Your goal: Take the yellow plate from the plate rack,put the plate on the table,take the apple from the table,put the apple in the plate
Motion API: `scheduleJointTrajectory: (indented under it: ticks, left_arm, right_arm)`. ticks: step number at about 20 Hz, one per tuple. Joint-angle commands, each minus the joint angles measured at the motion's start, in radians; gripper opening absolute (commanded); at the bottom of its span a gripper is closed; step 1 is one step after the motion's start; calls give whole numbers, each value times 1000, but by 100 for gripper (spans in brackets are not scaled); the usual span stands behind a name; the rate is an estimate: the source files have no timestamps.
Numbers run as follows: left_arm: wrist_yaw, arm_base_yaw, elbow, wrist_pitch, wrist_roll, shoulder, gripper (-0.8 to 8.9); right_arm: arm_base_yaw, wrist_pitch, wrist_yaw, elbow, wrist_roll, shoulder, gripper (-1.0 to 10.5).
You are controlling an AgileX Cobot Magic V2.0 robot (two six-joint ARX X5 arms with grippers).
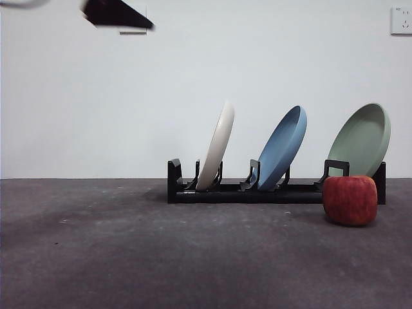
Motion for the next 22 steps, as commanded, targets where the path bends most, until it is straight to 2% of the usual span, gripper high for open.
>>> scheduleJointTrajectory:
  ticks: [1, 8, 12, 15, 16, 19, 21, 22]
  left_arm:
    - [-29, -27, 86, 20, -6, 139, 562]
    - [-96, -79, 310, 87, -6, 452, 562]
    - [-162, -93, 322, 127, -6, 551, 561]
    - [-171, -101, 322, 126, -6, 590, 560]
    - [-175, -104, 322, 124, -6, 592, 528]
    - [-199, -114, 322, 127, -6, 593, 304]
    - [-180, -115, 322, 114, -6, 593, 96]
    - [-162, -115, 322, 108, -6, 593, 51]
  right_arm:
    - [3, 5, -2, 2, 23, -2, 692]
    - [2, 5, -2, 2, 32, -2, 692]
    - [2, 4, -2, 2, 50, -2, 692]
    - [3, 4, -2, 2, 50, -2, 692]
    - [2, 4, -2, 2, 50, -2, 692]
    - [3, 4, -2, 2, 50, -2, 692]
    - [3, 4, -2, 2, 50, -2, 692]
    - [2, 4, -2, 2, 50, -2, 692]
